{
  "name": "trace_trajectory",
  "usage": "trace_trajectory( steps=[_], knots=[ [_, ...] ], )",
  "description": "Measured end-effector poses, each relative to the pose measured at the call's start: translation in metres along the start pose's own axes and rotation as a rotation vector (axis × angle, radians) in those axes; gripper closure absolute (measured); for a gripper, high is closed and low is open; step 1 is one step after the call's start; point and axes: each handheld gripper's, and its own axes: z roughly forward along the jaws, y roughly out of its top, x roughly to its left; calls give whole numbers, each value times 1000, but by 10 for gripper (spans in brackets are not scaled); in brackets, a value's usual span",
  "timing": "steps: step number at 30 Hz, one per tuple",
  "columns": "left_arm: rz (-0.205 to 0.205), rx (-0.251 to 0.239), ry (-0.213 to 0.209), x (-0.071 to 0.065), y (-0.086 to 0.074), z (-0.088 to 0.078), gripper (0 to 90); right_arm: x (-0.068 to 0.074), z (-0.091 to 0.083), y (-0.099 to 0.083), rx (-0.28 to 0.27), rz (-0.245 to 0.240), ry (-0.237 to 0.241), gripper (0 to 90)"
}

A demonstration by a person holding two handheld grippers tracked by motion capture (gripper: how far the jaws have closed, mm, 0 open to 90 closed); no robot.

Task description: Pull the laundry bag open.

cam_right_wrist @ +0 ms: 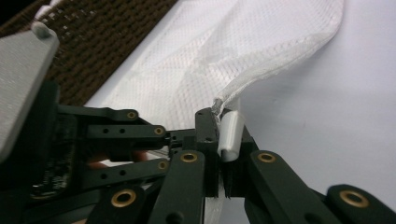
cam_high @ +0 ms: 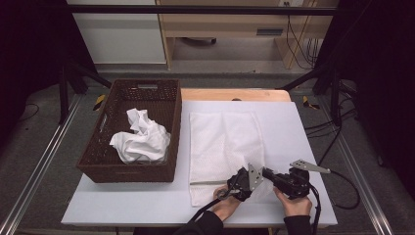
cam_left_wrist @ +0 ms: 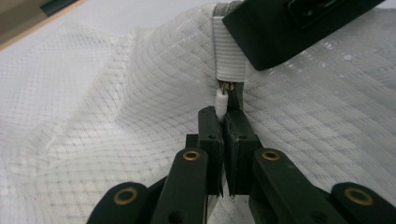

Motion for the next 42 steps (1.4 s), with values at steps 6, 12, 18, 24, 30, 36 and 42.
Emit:
trace_trajectory(
  steps=[6,12,18,24,30,36,42],
  knots=[
    [8,26,-1,-2,-1,-3,858,-1,3,-2,19,-20,-46,872],
    [-9,-5,-15,1,-6,-7,853,1,2,-2,25,-8,-21,873],
    [-5,-30,-4,0,-5,-6,794,2,2,-2,20,2,2,875],
    [2,-33,0,-1,-1,-1,716,3,3,-2,29,3,8,875],
    [-1,-16,3,0,1,3,735,3,4,-2,36,6,13,875],
    [-7,2,-4,0,2,4,822,2,5,-2,40,9,9,876],
    [-12,7,-8,1,0,1,853,-1,3,-2,45,-6,-8,875]
  ],
)
